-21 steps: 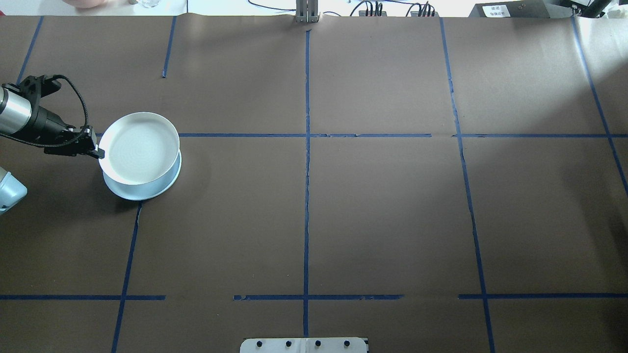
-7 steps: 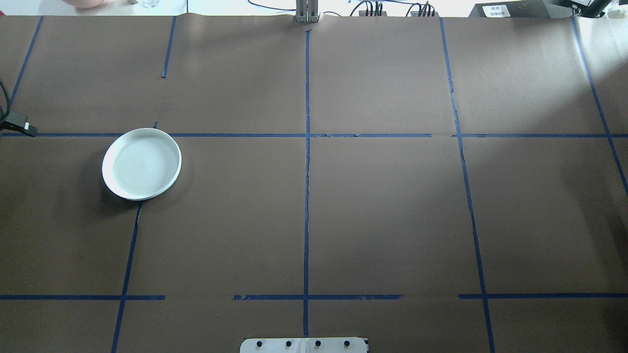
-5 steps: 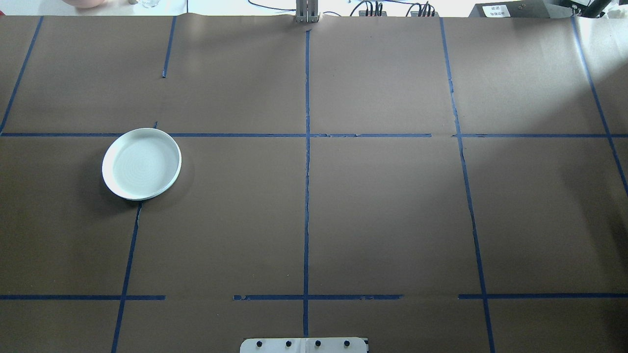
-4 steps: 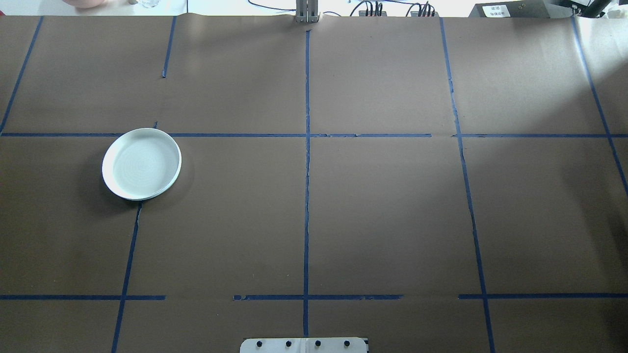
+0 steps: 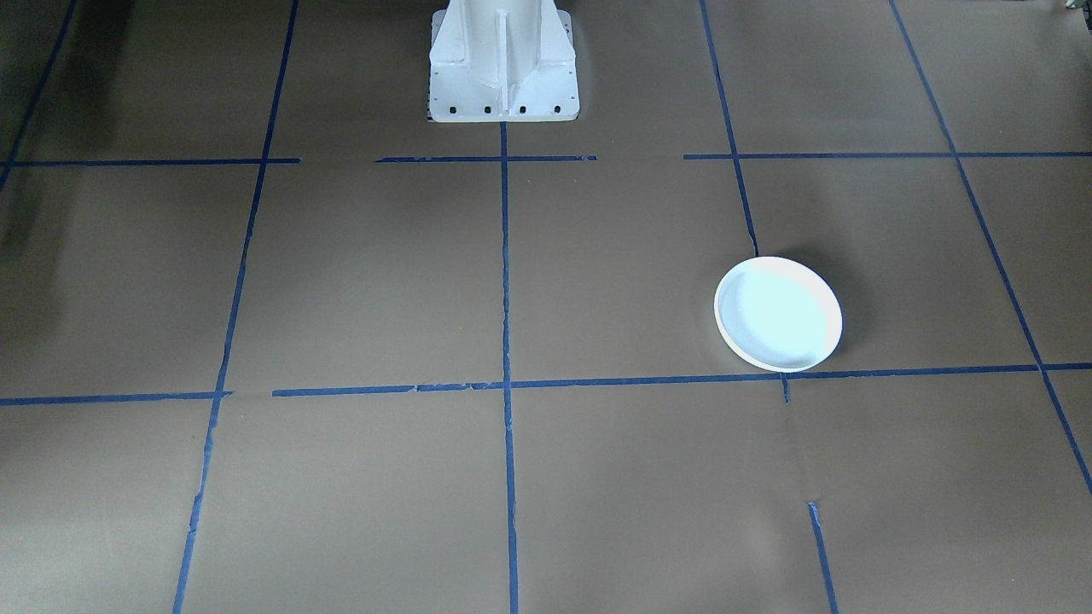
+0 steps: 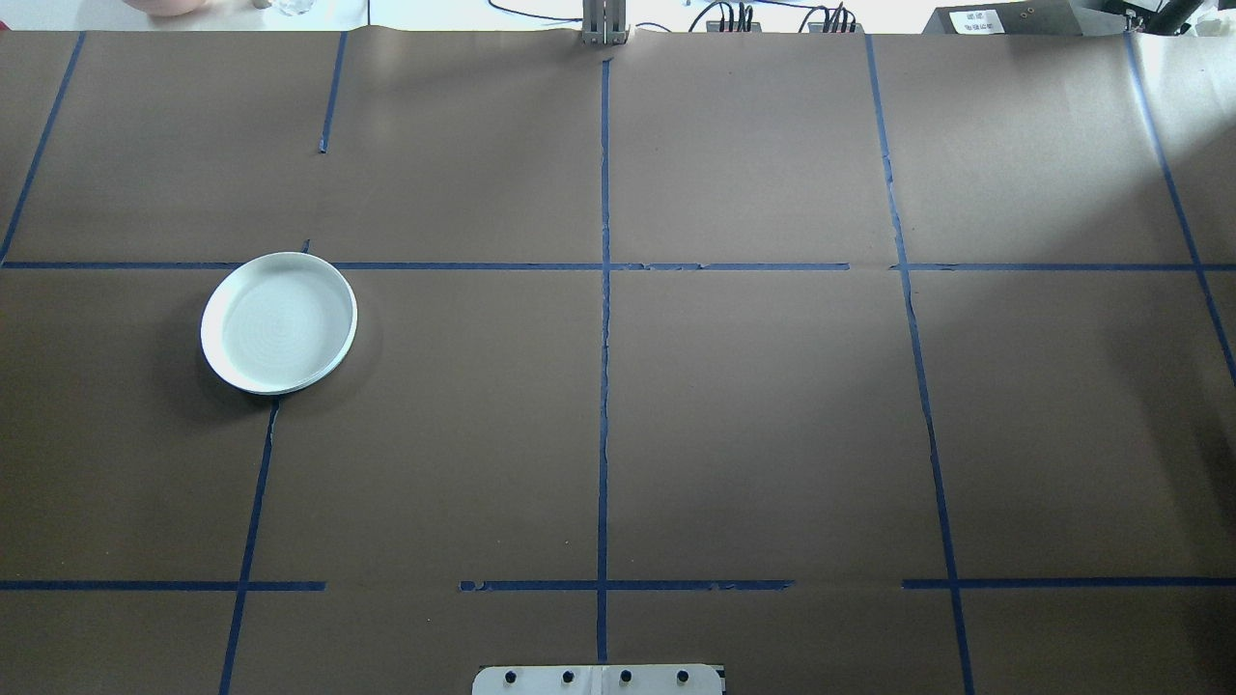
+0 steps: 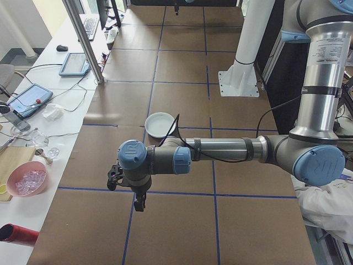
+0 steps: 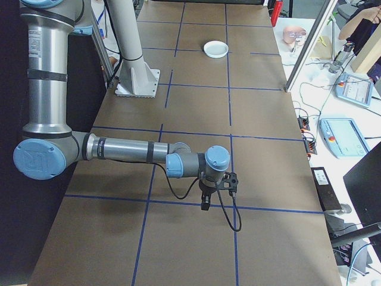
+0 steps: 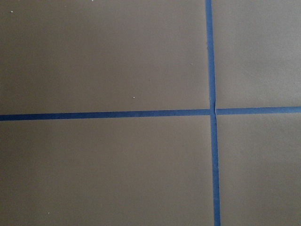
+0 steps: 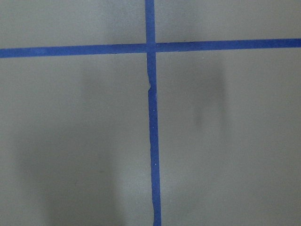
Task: Stack plate in center
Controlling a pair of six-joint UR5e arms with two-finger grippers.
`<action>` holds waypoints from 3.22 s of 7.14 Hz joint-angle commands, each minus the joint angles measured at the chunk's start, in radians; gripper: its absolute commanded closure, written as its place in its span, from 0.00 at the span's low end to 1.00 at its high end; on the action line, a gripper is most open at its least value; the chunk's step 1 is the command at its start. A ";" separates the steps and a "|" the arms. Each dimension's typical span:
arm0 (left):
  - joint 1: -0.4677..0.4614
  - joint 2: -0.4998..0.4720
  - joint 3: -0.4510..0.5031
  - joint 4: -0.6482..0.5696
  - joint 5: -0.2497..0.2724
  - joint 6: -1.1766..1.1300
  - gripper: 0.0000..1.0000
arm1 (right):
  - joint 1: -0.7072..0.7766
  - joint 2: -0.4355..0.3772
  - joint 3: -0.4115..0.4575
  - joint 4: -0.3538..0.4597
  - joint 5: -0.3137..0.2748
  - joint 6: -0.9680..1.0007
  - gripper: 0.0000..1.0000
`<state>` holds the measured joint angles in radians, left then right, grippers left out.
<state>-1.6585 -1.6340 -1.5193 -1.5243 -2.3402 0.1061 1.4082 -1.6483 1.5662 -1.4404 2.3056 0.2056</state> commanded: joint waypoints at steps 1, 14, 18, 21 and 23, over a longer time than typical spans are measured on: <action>-0.014 0.011 -0.112 0.120 -0.039 0.012 0.00 | 0.000 -0.001 0.000 0.000 0.000 0.000 0.00; -0.027 0.091 -0.105 0.081 -0.041 0.158 0.00 | 0.000 -0.001 0.000 0.000 0.000 0.000 0.00; -0.027 0.095 -0.104 0.081 -0.041 0.158 0.00 | 0.000 -0.001 0.000 0.000 0.000 0.000 0.00; -0.029 0.100 -0.104 0.079 -0.041 0.164 0.00 | 0.000 -0.001 0.000 0.000 0.000 0.000 0.00; -0.033 0.100 -0.104 0.081 -0.041 0.165 0.00 | 0.000 -0.001 0.000 0.000 0.000 0.000 0.00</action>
<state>-1.6890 -1.5344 -1.6223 -1.4438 -2.3808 0.2707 1.4082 -1.6490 1.5662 -1.4404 2.3056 0.2056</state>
